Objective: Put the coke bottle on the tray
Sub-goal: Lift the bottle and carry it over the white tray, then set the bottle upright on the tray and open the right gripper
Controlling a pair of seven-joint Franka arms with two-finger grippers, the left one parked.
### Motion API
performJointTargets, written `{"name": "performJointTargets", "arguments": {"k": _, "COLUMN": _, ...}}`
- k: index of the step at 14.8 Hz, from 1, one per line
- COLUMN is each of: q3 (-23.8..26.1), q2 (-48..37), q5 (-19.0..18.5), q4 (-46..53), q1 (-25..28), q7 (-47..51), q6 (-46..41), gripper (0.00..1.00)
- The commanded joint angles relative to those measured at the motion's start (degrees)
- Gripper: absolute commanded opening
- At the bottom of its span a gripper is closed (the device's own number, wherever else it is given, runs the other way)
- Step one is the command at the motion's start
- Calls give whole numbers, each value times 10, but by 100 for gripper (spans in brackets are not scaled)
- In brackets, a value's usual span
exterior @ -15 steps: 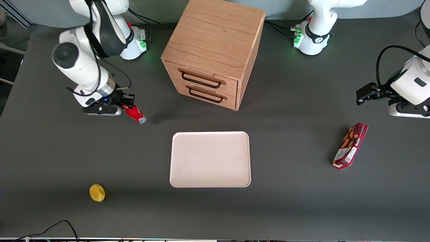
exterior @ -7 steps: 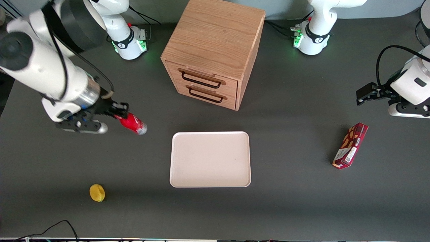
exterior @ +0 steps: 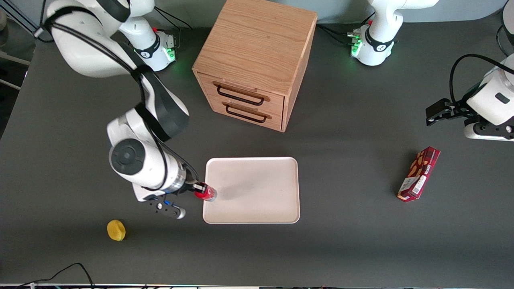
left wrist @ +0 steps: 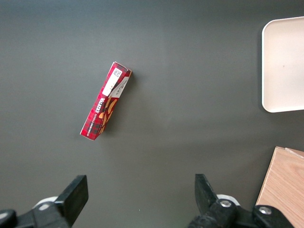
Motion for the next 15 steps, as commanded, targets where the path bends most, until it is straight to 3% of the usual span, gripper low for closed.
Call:
{"name": "performJointTargets", "arguments": {"k": 1, "q3": 10, "q2": 41, "q5": -55, "q4": 40, "q1": 13, "q7": 47, "q6": 18, "gripper": 0}}
{"name": "performJointTargets", "arguments": {"k": 3, "q3": 11, "q2": 48, "q5": -68, "q4": 33, "q1": 12, "q7": 50, "q6": 31, "gripper": 0}}
{"name": "performJointTargets", "arguments": {"k": 4, "q3": 13, "q2": 48, "q5": -68, "q4": 33, "q1": 12, "q7": 50, "q6": 31, "gripper": 96}}
{"name": "performJointTargets", "arguments": {"k": 5, "q3": 15, "q2": 47, "q5": -68, "q4": 33, "q1": 12, "q7": 49, "q6": 30, "gripper": 100}}
{"name": "performJointTargets", "arguments": {"k": 9, "q3": 45, "q2": 9, "q5": -66, "q4": 33, "q1": 0, "q7": 46, "q6": -28, "gripper": 100}}
{"name": "performJointTargets", "arguments": {"k": 13, "q3": 96, "q2": -153, "q5": -60, "q4": 0, "q1": -41, "q7": 8, "q6": -196, "gripper": 100}}
{"name": "performJointTargets", "arguments": {"k": 14, "q3": 102, "q2": -203, "q5": -45, "q4": -22, "q1": -55, "q7": -30, "q6": -235, "gripper": 100}}
{"name": "performJointTargets", "arguments": {"k": 15, "q3": 98, "q2": -255, "q5": -2, "q4": -42, "q1": -77, "q7": -66, "q6": -266, "gripper": 100}}
